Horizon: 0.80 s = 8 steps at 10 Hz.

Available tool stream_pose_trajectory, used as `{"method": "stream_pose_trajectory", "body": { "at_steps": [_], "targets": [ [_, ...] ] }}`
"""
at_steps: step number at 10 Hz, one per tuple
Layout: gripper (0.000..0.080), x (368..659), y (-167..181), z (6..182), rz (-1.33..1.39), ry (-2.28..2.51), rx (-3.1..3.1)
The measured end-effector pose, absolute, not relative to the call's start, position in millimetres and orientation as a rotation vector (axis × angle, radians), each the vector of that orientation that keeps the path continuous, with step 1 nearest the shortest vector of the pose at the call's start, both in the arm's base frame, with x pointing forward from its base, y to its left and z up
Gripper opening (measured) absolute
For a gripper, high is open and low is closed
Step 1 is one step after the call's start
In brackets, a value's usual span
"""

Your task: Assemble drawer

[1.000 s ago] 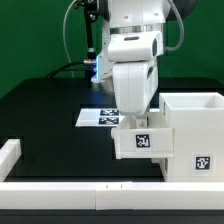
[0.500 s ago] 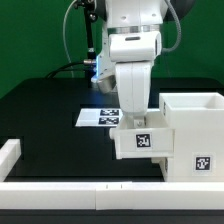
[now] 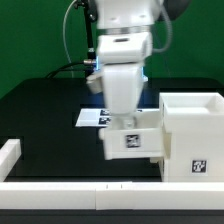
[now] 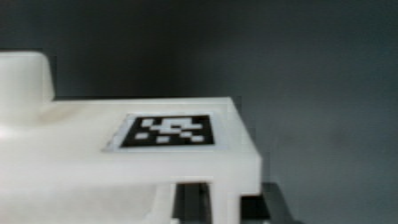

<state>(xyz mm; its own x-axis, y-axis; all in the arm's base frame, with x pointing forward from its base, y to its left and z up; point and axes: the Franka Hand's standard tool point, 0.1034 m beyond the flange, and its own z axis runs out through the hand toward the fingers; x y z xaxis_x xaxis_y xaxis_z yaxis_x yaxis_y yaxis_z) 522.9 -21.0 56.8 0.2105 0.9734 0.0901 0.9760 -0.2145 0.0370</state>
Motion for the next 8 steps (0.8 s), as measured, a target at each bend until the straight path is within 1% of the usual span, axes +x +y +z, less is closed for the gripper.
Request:
{"method": "stream_pose_trajectory", "body": {
  "at_steps": [2,5,8],
  "targets": [
    [0.0039,523,-16,56.8,-0.143,-1.952,-2.426],
    [0.0039,531,-8,61.8,-0.176,-2.203,-2.291],
    [0.0039,532,-7,60.4,-0.151,-2.265,-2.277]
  ]
}}
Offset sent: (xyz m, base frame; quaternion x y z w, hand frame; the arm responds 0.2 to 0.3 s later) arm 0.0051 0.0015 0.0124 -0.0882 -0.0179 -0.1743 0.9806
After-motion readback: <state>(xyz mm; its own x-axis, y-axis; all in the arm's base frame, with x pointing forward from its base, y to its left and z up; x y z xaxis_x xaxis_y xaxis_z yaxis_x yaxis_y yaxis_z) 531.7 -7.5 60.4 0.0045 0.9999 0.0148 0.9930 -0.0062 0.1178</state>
